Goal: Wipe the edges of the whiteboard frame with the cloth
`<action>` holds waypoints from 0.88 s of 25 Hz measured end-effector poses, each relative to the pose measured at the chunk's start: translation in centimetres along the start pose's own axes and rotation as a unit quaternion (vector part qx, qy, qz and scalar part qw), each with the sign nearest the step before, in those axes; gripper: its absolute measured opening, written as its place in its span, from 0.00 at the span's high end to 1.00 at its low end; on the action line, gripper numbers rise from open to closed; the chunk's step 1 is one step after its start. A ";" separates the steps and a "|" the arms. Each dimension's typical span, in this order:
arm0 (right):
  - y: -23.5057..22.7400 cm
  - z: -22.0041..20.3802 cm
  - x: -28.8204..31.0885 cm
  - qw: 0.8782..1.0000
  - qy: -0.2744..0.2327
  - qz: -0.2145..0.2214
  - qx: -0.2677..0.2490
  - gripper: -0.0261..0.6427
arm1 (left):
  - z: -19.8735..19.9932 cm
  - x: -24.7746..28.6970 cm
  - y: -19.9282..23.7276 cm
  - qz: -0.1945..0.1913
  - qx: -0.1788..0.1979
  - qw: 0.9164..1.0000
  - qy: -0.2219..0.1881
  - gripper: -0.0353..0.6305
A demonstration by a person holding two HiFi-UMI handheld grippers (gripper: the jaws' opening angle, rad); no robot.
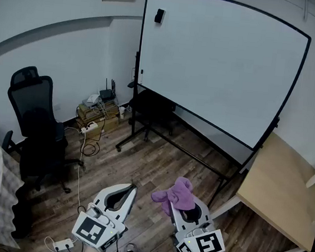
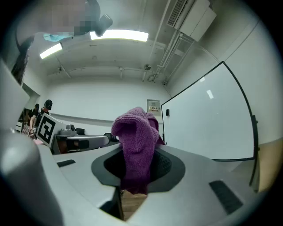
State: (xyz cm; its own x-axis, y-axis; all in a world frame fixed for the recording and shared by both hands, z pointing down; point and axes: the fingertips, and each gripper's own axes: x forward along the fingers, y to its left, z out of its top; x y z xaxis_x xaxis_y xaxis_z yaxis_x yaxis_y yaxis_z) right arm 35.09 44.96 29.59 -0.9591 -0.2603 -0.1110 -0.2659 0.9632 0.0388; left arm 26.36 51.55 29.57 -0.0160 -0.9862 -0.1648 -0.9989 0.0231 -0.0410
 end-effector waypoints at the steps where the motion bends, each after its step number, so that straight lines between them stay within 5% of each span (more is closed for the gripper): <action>1: 0.1 0.0 -0.4 1.000 -0.001 0.000 0.001 0.81 | 0.0 -0.3 -0.2 0.003 0.006 1.000 -0.006 0.92; 11: 0.6 0.4 -2.4 1.000 -0.009 0.006 0.010 0.81 | 1.0 -2.2 -1.9 0.018 0.012 1.000 -0.002 0.92; 22: 1.1 0.2 0.8 1.000 -0.013 0.003 0.012 0.81 | 0.8 -1.7 1.7 0.019 0.020 1.000 -0.012 0.92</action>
State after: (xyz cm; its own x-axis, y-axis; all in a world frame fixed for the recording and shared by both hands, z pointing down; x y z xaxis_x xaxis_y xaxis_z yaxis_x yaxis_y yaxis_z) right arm 34.08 45.86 29.33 -0.9575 -0.2539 -0.1371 -0.2583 0.9659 0.0157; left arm 24.74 53.38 29.02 -0.0533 -0.9802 -0.1905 -0.9950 0.0682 -0.0724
